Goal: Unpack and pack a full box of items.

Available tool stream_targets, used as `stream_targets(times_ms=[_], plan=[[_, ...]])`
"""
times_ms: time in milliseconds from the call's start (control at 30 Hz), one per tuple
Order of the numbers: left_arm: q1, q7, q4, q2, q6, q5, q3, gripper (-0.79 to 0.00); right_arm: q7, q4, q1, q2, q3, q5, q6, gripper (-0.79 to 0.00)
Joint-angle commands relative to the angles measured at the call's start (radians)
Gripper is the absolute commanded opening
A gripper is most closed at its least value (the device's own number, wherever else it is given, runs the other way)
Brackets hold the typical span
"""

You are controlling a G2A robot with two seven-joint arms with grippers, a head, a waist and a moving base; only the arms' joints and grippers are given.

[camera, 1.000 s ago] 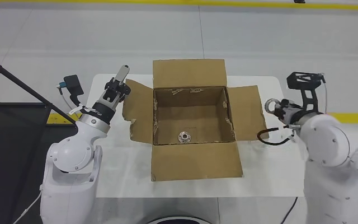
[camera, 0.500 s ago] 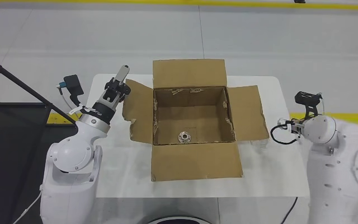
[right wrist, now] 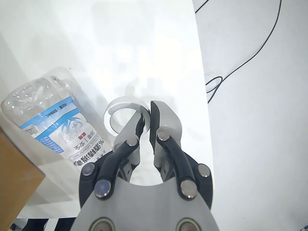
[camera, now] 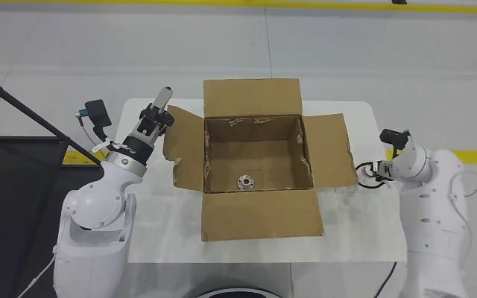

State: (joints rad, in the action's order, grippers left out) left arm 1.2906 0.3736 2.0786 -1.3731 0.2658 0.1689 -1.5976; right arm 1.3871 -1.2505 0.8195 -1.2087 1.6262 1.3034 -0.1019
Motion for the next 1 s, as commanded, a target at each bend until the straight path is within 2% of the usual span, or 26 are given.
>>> stream_targets(times_ms=[0,300,333,400,467,667,767,833,867,933,967], plan=[[0.000,0.000,0.000,0.000,0.000,0.000,0.000,0.000,-0.009,0.019,-0.004,0.000,-0.007,0.000,-0.005,-0.785],[0.000,0.000,0.000,0.000,0.000,0.000,0.000,0.000,-0.023,0.041,0.004,0.003,-0.019,-0.010,-0.024,-0.770],[0.000,0.000,0.000,0.000,0.000,0.000,0.000,0.000,-0.023,0.040,0.005,0.003,-0.021,-0.011,-0.028,-0.739],[0.000,0.000,0.000,0.000,0.000,0.000,0.000,0.000,-0.025,0.039,0.009,0.003,-0.025,-0.016,-0.034,-0.603],[0.000,0.000,0.000,0.000,0.000,0.000,0.000,0.000,-0.027,0.036,0.014,0.004,-0.028,-0.021,-0.040,-0.545],[0.000,0.000,0.000,0.000,0.000,0.000,0.000,0.000,-0.021,0.005,0.026,0.006,-0.031,-0.023,-0.061,-0.434],[0.000,0.000,0.000,0.000,0.000,0.000,0.000,0.000,-0.019,-0.056,0.036,0.009,-0.023,-0.018,-0.077,-0.391],[0.000,0.000,0.000,0.000,0.000,0.000,0.000,0.000,-0.009,-0.128,0.048,0.012,-0.014,-0.016,-0.083,-0.286],[0.000,0.000,0.000,0.000,0.000,0.000,0.000,0.000,-0.002,-0.177,0.051,0.013,-0.011,-0.005,-0.086,-0.179],[0.000,0.000,0.000,0.000,0.000,0.000,0.000,0.000,0.021,-0.277,0.060,0.016,-0.009,0.002,-0.088,-0.049],[0.000,0.000,0.000,0.000,0.000,0.000,0.000,0.000,0.032,-0.333,0.060,0.017,-0.011,0.009,-0.085,-0.028]])
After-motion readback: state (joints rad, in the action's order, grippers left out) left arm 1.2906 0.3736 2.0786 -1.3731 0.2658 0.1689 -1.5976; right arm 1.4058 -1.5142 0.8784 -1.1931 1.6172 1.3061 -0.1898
